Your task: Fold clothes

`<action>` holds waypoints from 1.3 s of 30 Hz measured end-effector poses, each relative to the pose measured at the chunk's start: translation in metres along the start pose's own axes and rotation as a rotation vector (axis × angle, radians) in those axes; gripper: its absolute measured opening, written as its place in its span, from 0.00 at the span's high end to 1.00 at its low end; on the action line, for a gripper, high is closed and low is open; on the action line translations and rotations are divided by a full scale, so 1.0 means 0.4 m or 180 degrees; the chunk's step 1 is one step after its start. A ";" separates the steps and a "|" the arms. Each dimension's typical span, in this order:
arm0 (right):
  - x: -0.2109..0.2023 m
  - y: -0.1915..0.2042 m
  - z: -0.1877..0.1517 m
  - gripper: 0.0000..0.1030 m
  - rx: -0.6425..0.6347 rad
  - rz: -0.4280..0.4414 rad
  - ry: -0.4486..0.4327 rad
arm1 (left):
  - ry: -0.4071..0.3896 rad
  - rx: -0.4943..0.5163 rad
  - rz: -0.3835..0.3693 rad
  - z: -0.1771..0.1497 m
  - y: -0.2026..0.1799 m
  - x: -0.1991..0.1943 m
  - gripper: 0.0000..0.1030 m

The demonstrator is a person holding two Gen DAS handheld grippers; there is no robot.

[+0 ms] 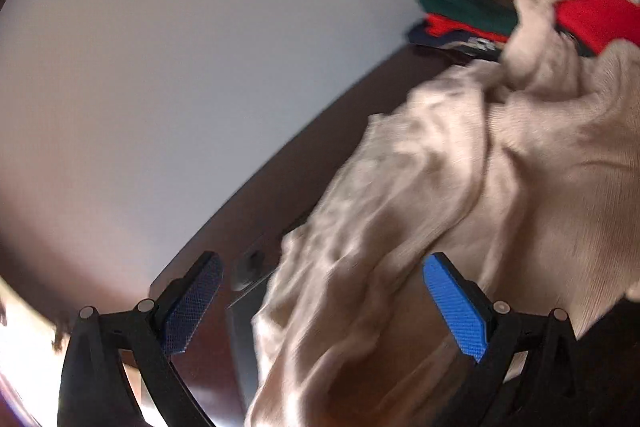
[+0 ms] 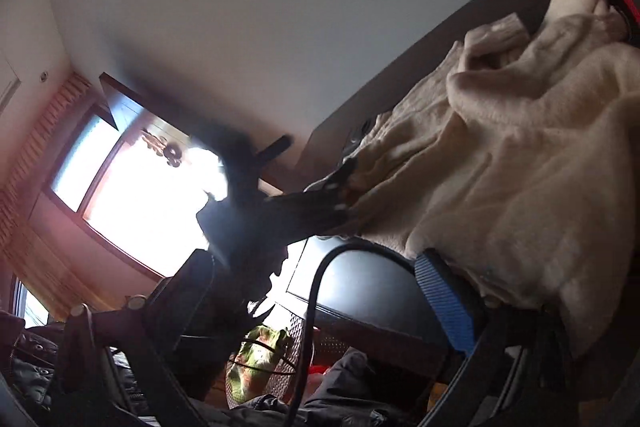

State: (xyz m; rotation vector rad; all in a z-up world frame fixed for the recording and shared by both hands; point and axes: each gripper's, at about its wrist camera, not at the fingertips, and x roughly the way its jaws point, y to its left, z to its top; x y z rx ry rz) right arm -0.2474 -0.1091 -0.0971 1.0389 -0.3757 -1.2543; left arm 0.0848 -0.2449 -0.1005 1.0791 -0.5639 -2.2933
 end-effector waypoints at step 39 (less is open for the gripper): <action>-0.083 -0.059 0.031 0.00 0.0363 0.0218 -0.0161 | -0.0085 -0.4114 0.0328 -0.574 0.615 -0.273 0.78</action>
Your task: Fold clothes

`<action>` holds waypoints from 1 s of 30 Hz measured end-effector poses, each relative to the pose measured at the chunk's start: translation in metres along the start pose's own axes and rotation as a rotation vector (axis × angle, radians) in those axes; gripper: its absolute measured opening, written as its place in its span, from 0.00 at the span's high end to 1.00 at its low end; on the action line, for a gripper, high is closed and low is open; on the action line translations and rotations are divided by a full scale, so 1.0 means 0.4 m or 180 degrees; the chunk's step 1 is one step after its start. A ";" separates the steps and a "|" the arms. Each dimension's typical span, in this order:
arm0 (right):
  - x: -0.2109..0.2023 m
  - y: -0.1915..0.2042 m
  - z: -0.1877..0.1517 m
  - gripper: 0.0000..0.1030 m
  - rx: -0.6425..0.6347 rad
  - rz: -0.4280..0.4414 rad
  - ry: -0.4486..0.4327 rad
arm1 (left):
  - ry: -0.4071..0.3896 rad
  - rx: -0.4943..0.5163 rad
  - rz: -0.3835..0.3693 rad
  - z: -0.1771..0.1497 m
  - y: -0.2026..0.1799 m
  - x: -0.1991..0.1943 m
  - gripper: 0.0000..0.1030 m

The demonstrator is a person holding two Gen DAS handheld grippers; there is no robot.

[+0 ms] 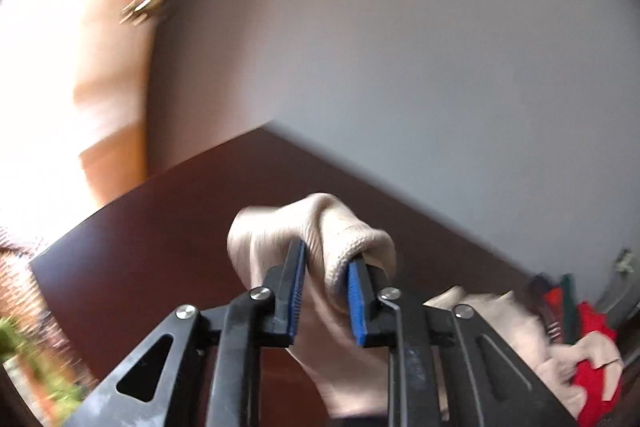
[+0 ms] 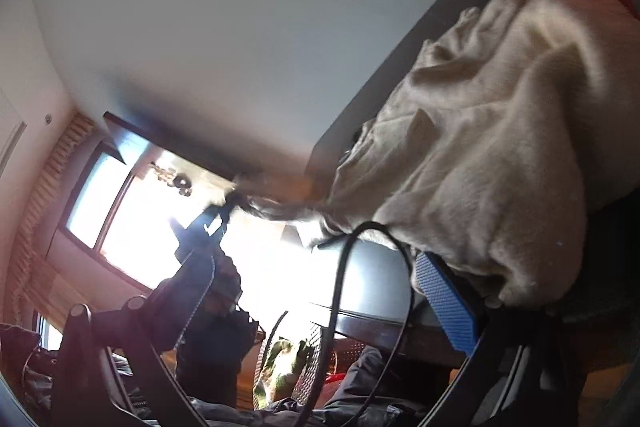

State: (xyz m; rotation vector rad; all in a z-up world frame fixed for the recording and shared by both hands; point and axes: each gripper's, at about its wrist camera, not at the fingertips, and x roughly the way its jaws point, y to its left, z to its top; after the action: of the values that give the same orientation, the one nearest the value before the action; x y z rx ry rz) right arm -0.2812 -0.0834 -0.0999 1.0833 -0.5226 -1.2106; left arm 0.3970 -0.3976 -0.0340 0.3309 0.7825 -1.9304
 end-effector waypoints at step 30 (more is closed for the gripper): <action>0.007 -0.025 -0.039 0.00 0.0130 -0.0158 0.0124 | 0.2199 0.1022 -0.0874 -0.150 -0.430 0.464 0.18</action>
State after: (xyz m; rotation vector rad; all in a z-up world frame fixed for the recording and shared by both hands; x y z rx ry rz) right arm -0.2723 -0.0799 -0.1160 1.1583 -0.4950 -1.2241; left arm 0.1523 -0.4358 -0.1136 1.1820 0.9868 -2.2212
